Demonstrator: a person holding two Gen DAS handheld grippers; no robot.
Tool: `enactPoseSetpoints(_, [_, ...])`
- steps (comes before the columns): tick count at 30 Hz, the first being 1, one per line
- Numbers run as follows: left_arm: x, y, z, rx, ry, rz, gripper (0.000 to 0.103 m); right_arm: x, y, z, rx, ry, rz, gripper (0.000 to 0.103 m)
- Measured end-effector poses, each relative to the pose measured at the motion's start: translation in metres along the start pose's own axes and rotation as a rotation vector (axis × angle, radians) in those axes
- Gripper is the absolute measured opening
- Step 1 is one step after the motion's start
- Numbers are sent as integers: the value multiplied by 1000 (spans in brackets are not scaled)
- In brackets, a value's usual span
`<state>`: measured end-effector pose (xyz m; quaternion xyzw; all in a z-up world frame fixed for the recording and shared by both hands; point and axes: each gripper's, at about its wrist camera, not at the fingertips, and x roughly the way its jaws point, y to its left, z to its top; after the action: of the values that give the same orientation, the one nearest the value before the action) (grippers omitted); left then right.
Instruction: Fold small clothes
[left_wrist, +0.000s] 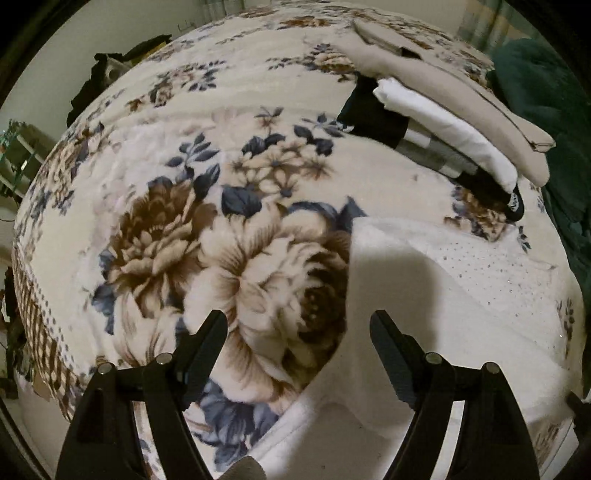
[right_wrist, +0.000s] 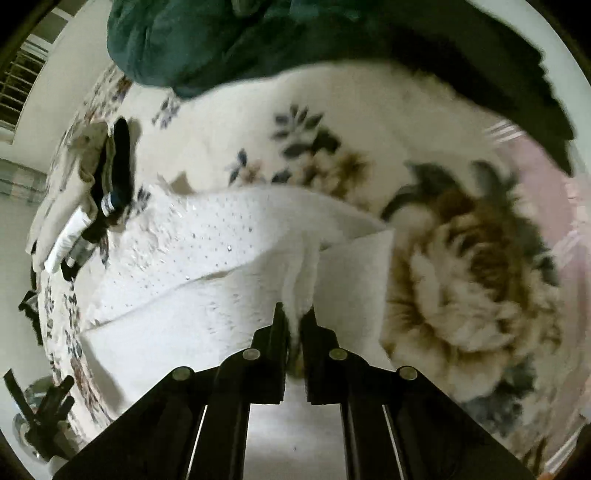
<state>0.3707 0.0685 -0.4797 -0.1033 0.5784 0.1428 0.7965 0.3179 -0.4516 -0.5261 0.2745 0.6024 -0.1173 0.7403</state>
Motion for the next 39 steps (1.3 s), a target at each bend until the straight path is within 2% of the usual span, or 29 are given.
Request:
enactPoseSetpoints(3, [13, -11, 4, 11, 8, -21, 78, -20, -18, -4, 56, -26, -69, 7])
enactPoseSetpoints(4, [17, -15, 7, 20, 10, -27, 78, -16, -26, -4, 71, -7, -92, 7])
enactPoseSetpoints(8, [41, -42, 18, 83, 28, -32, 78, 12, -47, -2, 118, 90, -100, 7])
enactPoseSetpoints(11, [66, -61, 27, 159, 34, 14, 78, 34, -47, 2, 99, 132, -155, 8])
enactPoseSetpoints(13, [84, -68, 32, 210, 39, 63, 79, 45, -50, 4, 104, 162, -184, 17])
enactPoseSetpoints(15, [93, -67, 37, 221, 49, 65, 81, 41, -50, 7, 130, 164, -210, 35])
enactPoseSetpoints(18, [85, -60, 41, 219, 50, 36, 81, 17, -36, 6, 106, 73, -183, 40])
enactPoseSetpoints(20, [69, -56, 39, 220, 21, 6, 81, 7, -17, 0, 28, 14, -132, 47])
enactPoseSetpoints(23, [68, -54, 33, 240, 23, -4, 81, 29, -6, -8, -22, 70, -89, 48])
enactPoseSetpoints(26, [97, -54, 26, 260, 79, 1, 81, 69, -15, -13, -5, 143, -163, 48])
enactPoseSetpoints(28, [100, -50, 25, 253, 75, -18, 82, 78, -16, -12, 1, 163, -163, 48])
enactPoseSetpoints(30, [89, -50, 27, 255, 59, -21, 81, 65, -9, -7, -6, 176, -153, 48])
enactPoseSetpoints(34, [28, -49, 15, 257, -10, -49, 81, 11, -10, 1, -40, 155, -88, 50])
enactPoseSetpoints(37, [-29, -64, -22, 289, -43, -92, 81, -40, -28, -6, -52, 170, -49, 50])
enactPoseSetpoints(39, [-60, -82, -55, 318, -31, -131, 81, -67, -41, -10, -66, 186, -51, 51])
